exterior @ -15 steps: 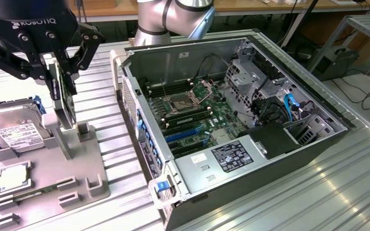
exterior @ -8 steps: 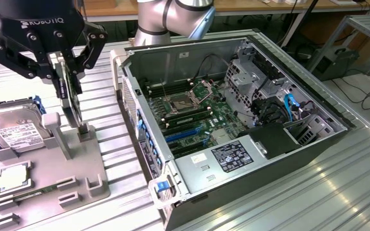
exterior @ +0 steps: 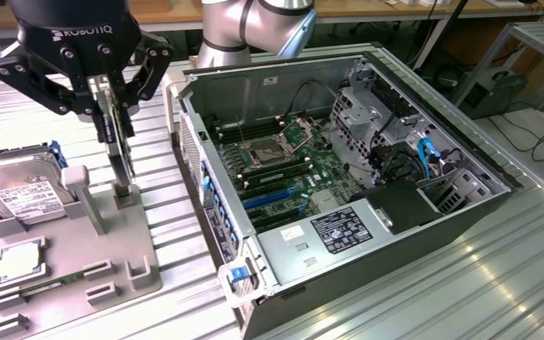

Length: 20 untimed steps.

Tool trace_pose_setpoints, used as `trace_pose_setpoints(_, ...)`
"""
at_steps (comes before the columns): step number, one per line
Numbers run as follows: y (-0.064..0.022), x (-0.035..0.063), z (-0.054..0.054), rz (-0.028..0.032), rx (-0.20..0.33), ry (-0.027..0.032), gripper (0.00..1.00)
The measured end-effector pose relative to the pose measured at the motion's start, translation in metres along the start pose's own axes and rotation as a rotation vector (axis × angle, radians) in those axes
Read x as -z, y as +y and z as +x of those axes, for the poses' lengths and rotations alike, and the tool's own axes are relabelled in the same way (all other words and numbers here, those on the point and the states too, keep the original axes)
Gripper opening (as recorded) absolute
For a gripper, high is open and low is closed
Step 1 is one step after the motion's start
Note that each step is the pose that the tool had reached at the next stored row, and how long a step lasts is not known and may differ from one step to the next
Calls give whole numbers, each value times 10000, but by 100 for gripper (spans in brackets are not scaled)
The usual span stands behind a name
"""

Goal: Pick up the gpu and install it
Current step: 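Pick up the gpu and move the gpu toward the slot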

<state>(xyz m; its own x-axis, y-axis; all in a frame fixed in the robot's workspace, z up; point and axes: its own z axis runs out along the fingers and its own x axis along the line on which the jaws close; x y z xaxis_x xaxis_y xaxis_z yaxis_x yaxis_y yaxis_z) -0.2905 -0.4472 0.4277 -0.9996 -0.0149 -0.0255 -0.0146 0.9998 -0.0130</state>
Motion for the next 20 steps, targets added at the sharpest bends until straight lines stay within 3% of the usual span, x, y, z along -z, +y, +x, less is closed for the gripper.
trace_pose_setpoints(6, -1, -6, -85, 27, 0, 1, 28)
trace_pose_setpoints(20, -1, -18, -272, 168, 5, 3, 28)
